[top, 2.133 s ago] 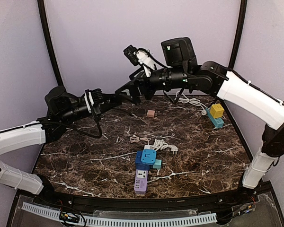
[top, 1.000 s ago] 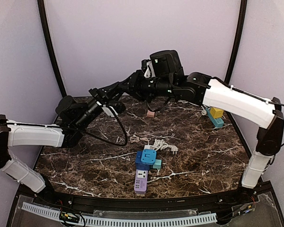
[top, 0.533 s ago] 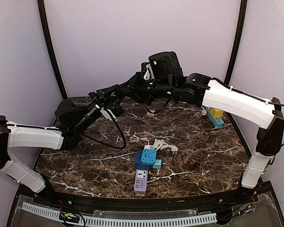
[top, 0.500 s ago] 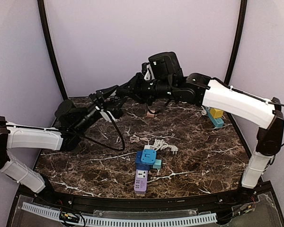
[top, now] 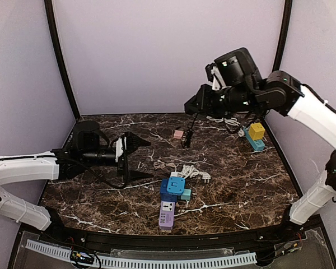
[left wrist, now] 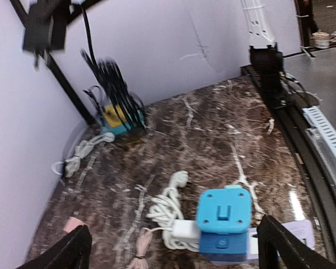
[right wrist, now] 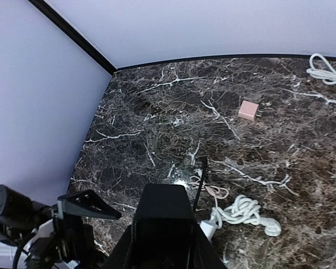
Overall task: Insert the plug
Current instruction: Adjust the plug, then socket the item at the center of the board.
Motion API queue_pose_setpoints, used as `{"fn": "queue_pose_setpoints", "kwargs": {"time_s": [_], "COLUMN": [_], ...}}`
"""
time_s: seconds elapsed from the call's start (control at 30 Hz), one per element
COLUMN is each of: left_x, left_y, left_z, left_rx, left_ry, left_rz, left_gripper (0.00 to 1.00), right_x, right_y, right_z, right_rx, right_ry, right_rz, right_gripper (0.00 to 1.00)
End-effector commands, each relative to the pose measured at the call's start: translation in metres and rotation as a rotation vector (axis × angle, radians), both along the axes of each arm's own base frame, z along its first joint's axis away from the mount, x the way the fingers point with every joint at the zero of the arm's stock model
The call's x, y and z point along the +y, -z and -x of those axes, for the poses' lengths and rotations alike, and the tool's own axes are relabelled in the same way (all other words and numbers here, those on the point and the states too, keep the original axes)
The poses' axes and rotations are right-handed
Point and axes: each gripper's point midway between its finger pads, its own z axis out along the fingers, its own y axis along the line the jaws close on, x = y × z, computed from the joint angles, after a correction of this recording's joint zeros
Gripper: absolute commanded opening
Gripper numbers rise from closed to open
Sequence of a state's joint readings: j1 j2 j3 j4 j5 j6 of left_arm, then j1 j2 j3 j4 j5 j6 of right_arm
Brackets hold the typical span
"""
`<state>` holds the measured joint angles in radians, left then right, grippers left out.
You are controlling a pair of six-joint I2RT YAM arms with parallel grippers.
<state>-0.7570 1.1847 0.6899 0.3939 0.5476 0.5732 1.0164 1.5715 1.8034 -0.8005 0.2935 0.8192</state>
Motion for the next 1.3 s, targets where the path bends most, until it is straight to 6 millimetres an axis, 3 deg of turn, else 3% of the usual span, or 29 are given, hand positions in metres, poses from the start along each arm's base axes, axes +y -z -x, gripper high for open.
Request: {"fn": "queue_pose_setpoints", "kwargs": {"time_s": [0.0,0.17,0.27,0.43,0.6,0.83,0.97,1.1,1.2,1.27], "left_x": [-0.004,-0.017,-0.02,-0.032,-0.044,-0.054,-0.056,-0.052,-0.046,-0.041], "left_y": [0.053,0.083,0.098,0.119,0.144,0.155,0.161,0.163,0.169,0.173], "left_z": [0.041,0.04,0.044,0.031,0.015,-0.001,0.0,0.003,0.0,-0.014], "left_rx": [0.419,0.44,0.442,0.426,0.385,0.379,0.403,0.416,0.453,0.477], "left_ry": [0.177,0.277,0.346,0.331,0.244,0.193,0.198,0.199,0.131,0.01], "left_rz": [-0.14,-0.219,-0.262,-0.28,-0.318,-0.304,-0.311,-0.321,-0.331,-0.323], "left_gripper": [0.94,0.84,0.88,0.95,0.89,0.78,0.63,0.33,0.05,0.01], "right_x": [-0.067,-0.083,-0.088,-0.092,-0.098,-0.098,-0.099,-0.1,-0.098,-0.094], "right_y": [0.0,0.031,0.049,0.07,0.081,0.082,0.082,0.08,0.077,0.076], "right_z": [0.026,0.057,0.067,0.078,0.083,0.083,0.082,0.08,0.075,0.071], "right_rx": [-0.025,0.038,0.075,0.126,0.137,0.137,0.138,0.126,0.095,0.062], "right_ry": [-0.036,-0.161,-0.193,-0.216,-0.2,-0.197,-0.188,-0.175,-0.18,-0.22], "right_rz": [0.171,0.224,0.242,0.245,0.229,0.216,0.215,0.218,0.236,0.278], "right_gripper": [0.0,0.0,0.0,0.0,0.0,0.0,0.0,0.0,0.0,0.0]}}
